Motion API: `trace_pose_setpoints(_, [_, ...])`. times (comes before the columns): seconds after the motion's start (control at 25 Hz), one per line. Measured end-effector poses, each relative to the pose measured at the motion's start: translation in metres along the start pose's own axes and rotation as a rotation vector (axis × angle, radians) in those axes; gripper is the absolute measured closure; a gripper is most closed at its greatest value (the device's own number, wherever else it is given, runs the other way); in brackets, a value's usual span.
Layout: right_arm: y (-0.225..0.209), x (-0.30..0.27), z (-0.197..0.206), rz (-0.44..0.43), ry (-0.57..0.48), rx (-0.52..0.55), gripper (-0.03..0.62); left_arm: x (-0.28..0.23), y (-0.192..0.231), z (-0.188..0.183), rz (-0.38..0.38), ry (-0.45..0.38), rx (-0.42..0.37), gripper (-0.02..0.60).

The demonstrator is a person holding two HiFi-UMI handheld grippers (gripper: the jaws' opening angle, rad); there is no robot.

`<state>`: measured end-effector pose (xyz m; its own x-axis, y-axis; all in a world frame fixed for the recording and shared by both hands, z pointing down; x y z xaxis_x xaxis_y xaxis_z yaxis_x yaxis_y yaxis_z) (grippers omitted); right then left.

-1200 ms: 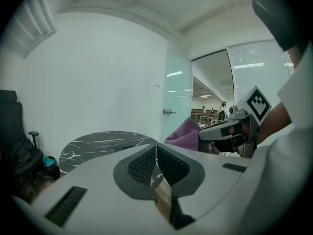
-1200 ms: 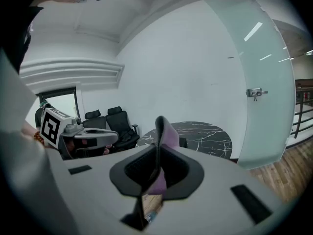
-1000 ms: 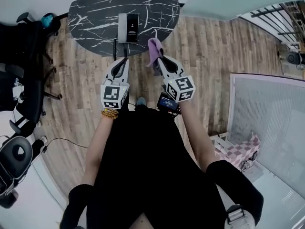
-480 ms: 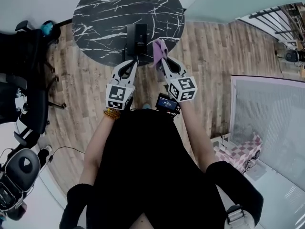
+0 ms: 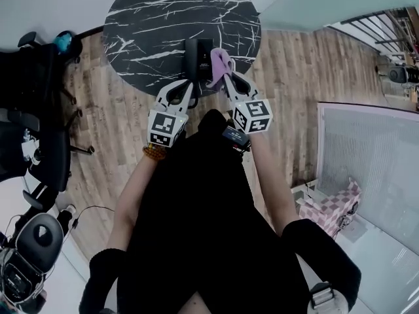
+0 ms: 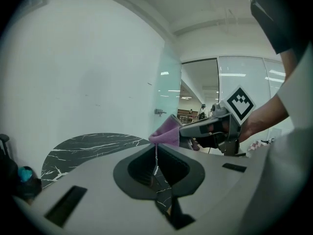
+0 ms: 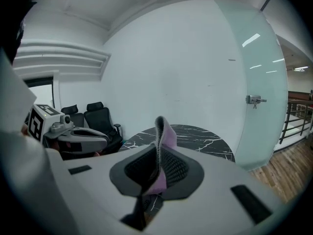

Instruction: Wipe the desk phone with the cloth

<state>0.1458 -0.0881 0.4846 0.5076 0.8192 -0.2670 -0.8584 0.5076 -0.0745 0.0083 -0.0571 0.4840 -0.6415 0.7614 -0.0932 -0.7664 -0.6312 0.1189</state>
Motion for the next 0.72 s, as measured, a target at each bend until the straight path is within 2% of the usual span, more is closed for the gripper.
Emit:
trace_pose_setpoints(0.16, [-0.010,-0.022,0.000,0.001,0.027,0.040,0.543,-0.004,0.019,0.003,-0.003,0.018,-0.002,0.560])
trace_pose_setpoints(0.4, [-0.028,-0.068,0.004,-0.041,0.087,0.140,0.543,-0.021,0.043,0.016,-0.036,0.066,0.042,0.559])
trace_pose_setpoints(0.52, [-0.041,-0.097,0.000,-0.086,0.115,0.225,0.543,-0.034,0.051,0.019,-0.019,0.091,0.024,0.559])
trace_pose_setpoints(0.72, [-0.057,-0.145,-0.027,-0.133,0.121,0.405,0.543,-0.044,0.073,0.016,-0.069,0.085,0.051,0.560])
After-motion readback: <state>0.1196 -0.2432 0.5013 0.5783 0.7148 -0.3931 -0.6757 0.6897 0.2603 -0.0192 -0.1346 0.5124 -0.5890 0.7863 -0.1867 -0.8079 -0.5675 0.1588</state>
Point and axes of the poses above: the fingertips, and each gripper's own axes: x backward along the fingers, y to its left, z out of its underside, the point moved 2 cm from there along x, backward along the fingers, and after that the axes turned 8 degrees about -y, right-handed, at the moved point
